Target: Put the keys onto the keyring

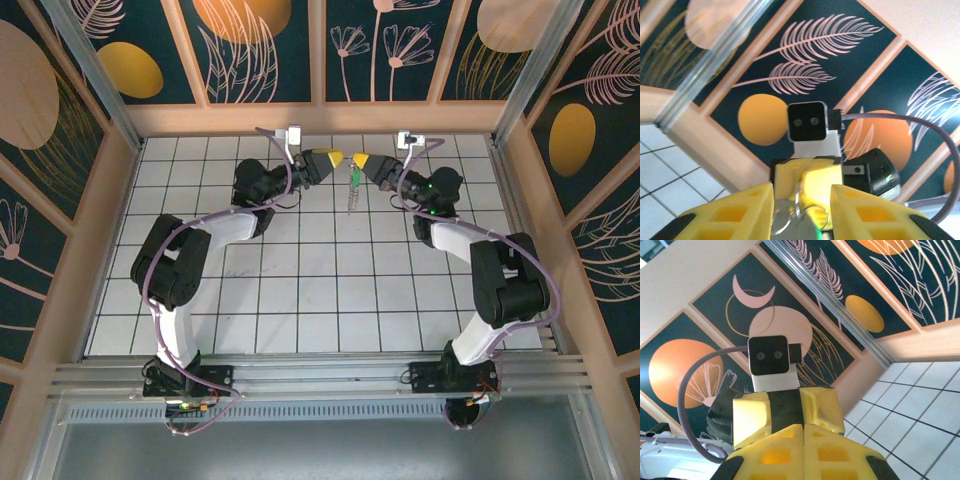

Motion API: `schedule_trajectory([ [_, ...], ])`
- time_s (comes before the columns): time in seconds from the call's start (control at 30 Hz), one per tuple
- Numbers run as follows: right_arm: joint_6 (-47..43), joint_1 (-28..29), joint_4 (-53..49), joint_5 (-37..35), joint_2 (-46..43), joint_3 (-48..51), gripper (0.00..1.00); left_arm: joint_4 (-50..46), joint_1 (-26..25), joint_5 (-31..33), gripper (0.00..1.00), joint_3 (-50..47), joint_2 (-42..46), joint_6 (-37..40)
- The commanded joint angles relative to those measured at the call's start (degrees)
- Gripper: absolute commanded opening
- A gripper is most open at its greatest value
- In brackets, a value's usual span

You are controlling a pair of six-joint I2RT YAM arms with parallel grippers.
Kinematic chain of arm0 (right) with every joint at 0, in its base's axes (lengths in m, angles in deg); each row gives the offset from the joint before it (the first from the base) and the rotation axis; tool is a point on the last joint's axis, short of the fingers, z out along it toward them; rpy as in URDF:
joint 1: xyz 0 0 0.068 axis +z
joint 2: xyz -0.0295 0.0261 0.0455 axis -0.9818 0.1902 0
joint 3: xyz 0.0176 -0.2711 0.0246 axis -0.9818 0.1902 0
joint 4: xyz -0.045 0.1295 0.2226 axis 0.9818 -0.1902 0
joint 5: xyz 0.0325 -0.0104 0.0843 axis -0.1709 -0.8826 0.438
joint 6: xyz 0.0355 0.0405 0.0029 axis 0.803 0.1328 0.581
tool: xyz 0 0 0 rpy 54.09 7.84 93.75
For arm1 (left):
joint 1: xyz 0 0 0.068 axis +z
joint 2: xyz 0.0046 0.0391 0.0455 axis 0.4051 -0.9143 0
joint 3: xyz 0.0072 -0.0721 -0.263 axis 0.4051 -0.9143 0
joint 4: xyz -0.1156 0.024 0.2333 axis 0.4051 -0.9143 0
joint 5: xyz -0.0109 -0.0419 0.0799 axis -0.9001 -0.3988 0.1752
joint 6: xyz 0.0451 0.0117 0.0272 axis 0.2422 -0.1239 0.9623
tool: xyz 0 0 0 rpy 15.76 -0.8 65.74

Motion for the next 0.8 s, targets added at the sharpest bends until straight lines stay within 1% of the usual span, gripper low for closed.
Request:
schedule_trajectory([
  [0.0, -4.6, -1.3, -5.3, 4.5, 0.8, -4.7, 0.0, -5.8, 1.5, -1.0, 0.39, 1.2, 3.1, 4.9],
  [0.2, -10.1, -3.1, -16.7, 9.7, 3.8, -12.4, 0.0, -19.1, 2.0, -3.2, 0.43, 7.2, 2.5, 13.8],
  [0.4, -13.8, -4.6, -25.5, 14.0, 7.5, -19.9, 0.0, -26.9, 2.4, -5.4, 0.45, 12.9, -0.2, 18.3],
  [0.63, -12.8, -5.0, -26.7, 19.0, 11.3, -24.6, 0.0, -32.9, 2.5, -8.4, 0.46, 18.7, -4.4, 21.4],
  [0.77, -12.3, -5.0, -26.3, 19.5, 12.0, -25.4, 0.0, -33.9, 2.5, -9.1, 0.47, 20.7, -6.5, 21.6],
])
